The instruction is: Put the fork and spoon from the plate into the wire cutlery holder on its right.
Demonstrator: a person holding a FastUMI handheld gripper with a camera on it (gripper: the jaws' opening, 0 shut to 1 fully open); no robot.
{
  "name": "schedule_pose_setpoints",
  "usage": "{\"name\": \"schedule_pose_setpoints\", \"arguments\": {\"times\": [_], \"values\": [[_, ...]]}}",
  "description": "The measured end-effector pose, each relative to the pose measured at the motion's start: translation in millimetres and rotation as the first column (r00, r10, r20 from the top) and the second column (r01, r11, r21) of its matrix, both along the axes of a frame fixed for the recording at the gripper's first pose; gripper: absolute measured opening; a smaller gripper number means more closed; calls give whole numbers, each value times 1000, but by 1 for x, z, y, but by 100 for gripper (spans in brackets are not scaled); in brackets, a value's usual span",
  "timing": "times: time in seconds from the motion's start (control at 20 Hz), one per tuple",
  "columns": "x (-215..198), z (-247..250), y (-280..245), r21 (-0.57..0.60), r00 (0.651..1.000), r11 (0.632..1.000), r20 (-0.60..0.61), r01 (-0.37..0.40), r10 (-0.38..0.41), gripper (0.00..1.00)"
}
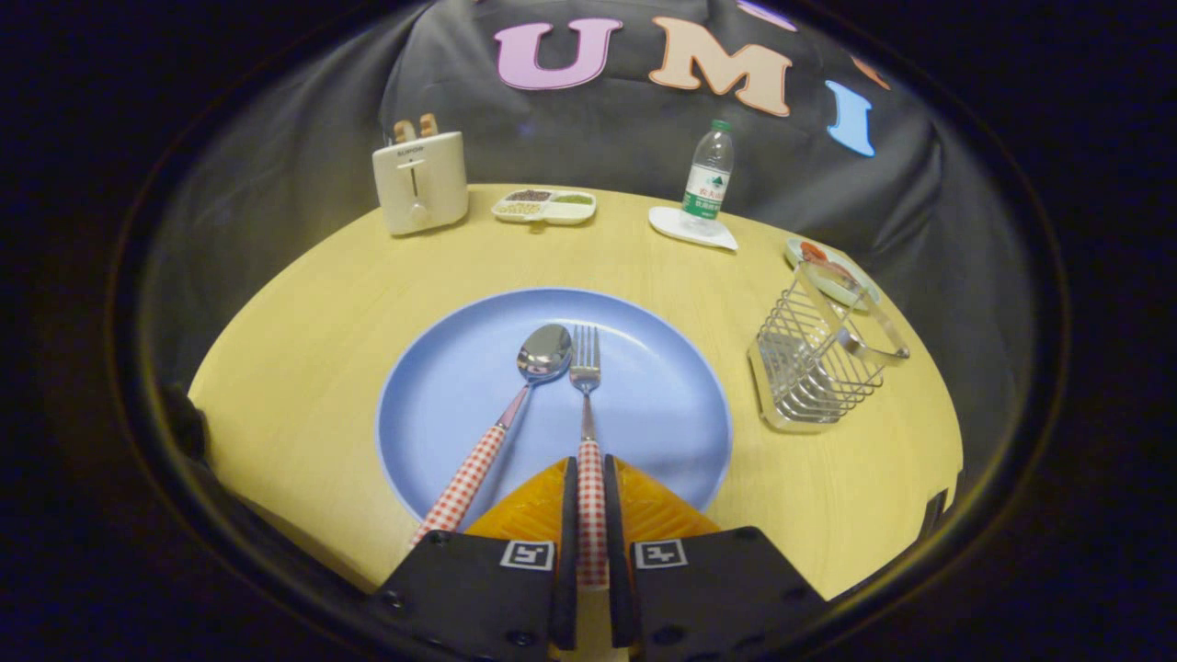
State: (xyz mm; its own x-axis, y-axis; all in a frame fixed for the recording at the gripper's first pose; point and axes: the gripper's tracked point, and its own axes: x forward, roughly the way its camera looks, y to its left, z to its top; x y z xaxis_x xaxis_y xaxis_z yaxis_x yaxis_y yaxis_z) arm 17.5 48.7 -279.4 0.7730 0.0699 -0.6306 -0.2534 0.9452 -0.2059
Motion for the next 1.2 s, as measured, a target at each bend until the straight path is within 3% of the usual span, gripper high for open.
{"name": "schedule_pose_setpoints", "arguments": {"times": [0.15, 0.6, 0.95, 1.2], "values": [[-5, 2, 2, 1, 1000, 1000, -11, 2, -2, 12], [-8, 32, 0, 36, 1000, 999, 0, 15, -15, 12], [-7, 111, -32, 81, 997, 994, 22, 74, -76, 12], [9, 157, -76, 38, 996, 996, -20, 85, -84, 12]]}}
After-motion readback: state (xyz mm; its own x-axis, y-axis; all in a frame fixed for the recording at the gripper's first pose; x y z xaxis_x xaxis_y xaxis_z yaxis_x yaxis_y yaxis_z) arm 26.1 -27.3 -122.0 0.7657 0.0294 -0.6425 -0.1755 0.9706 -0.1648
